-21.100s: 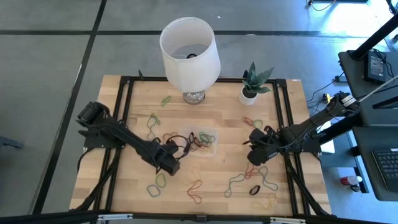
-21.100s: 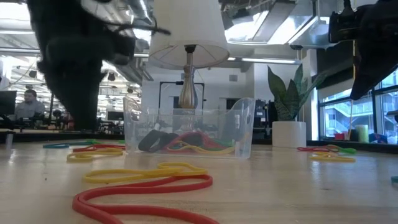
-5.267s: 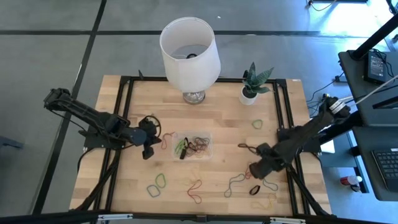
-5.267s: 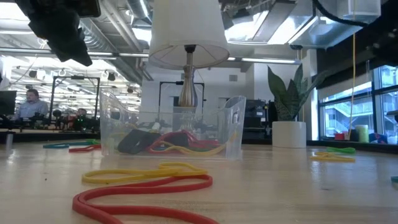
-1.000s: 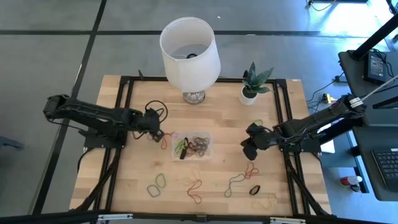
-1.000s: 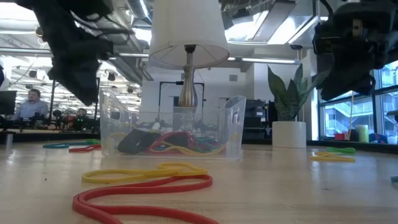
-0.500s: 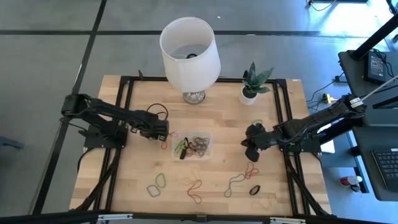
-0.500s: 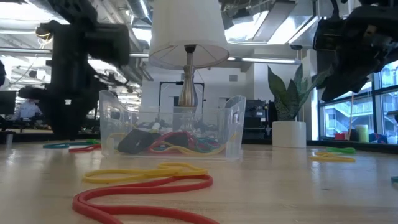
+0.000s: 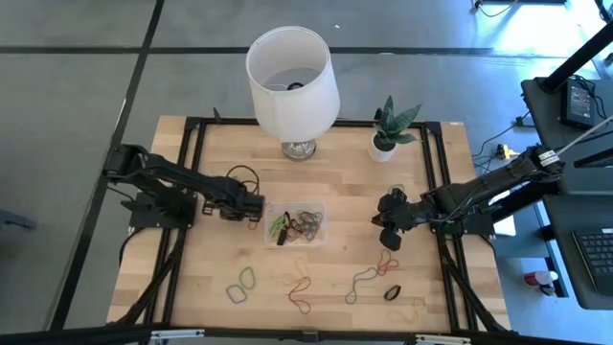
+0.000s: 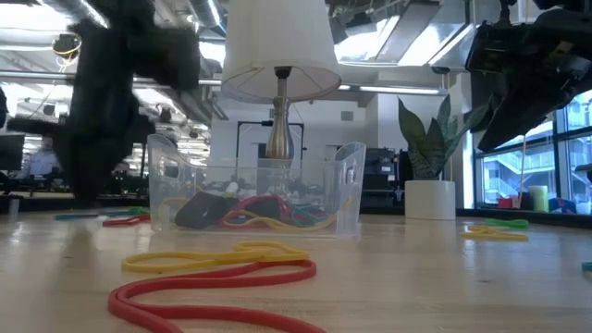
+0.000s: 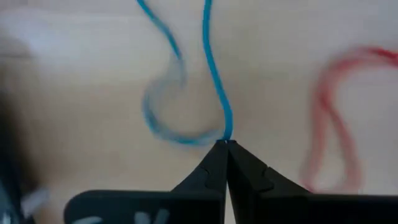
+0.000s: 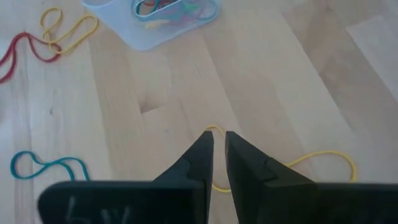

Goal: Pick and place rubber bands into bin
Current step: Put the top left blue rubber band into the transparent bin

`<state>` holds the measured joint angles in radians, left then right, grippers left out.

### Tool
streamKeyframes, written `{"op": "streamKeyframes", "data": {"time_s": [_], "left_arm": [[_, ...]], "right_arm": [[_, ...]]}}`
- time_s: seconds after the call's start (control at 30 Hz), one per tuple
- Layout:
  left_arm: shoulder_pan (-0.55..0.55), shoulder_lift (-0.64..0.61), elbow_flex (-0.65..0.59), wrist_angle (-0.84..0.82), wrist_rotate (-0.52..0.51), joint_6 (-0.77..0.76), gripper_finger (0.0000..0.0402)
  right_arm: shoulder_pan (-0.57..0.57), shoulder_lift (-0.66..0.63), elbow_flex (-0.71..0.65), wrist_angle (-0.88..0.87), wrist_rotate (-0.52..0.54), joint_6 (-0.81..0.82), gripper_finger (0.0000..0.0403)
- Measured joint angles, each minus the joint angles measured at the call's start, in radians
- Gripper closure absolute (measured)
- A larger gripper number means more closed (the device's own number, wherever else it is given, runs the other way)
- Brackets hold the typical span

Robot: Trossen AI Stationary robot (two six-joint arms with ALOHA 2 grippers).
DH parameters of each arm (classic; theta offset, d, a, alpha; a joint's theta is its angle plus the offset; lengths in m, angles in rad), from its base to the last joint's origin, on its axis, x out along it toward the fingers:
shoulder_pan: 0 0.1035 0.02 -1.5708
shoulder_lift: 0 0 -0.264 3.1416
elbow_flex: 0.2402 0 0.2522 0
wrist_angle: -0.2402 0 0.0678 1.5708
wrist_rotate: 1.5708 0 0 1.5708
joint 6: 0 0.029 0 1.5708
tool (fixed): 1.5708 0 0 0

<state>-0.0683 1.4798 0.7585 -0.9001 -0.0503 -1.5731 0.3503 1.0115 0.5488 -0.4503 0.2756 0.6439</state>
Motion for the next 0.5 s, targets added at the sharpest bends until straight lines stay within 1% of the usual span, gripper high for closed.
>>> {"op": "streamKeyframes", "data": {"time_s": [0.03, 0.17, 0.23, 0.33, 0.4, 0.43, 0.5], "left_arm": [[-0.01, -0.017, 0.02, -0.03, -0.003, -0.013, 0.04], [-0.067, -0.062, 0.112, -0.159, -0.066, -0.052, 0.04], [-0.111, -0.081, 0.174, -0.218, -0.133, -0.075, 0.04], [-0.177, -0.092, 0.268, -0.336, -0.261, -0.128, 0.04], [-0.221, -0.092, 0.331, -0.391, -0.332, -0.134, 0.04], [-0.239, -0.092, 0.357, -0.415, -0.356, -0.134, 0.04], [-0.257, -0.087, 0.381, -0.457, -0.369, -0.146, 0.04]], "right_arm": [[0.0, 0.0, 0.0, -0.001, 0.0, -0.001, 0.0357], [0.0, 0.0, 0.0, -0.012, 0.0, -0.016, 0.0357], [0.0, 0.0, 0.0, -0.015, 0.0, -0.029, 0.0357], [0.0, 0.0, 0.0, -0.016, 0.0, -0.046, 0.0357], [0.0, 0.0, 0.0, -0.016, 0.0, -0.047, 0.0357], [0.0, 0.0, 0.0, -0.016, 0.0, -0.047, 0.0357], [0.0, 0.0, 0.0, -0.016, 0.0, -0.051, 0.0357]]}}
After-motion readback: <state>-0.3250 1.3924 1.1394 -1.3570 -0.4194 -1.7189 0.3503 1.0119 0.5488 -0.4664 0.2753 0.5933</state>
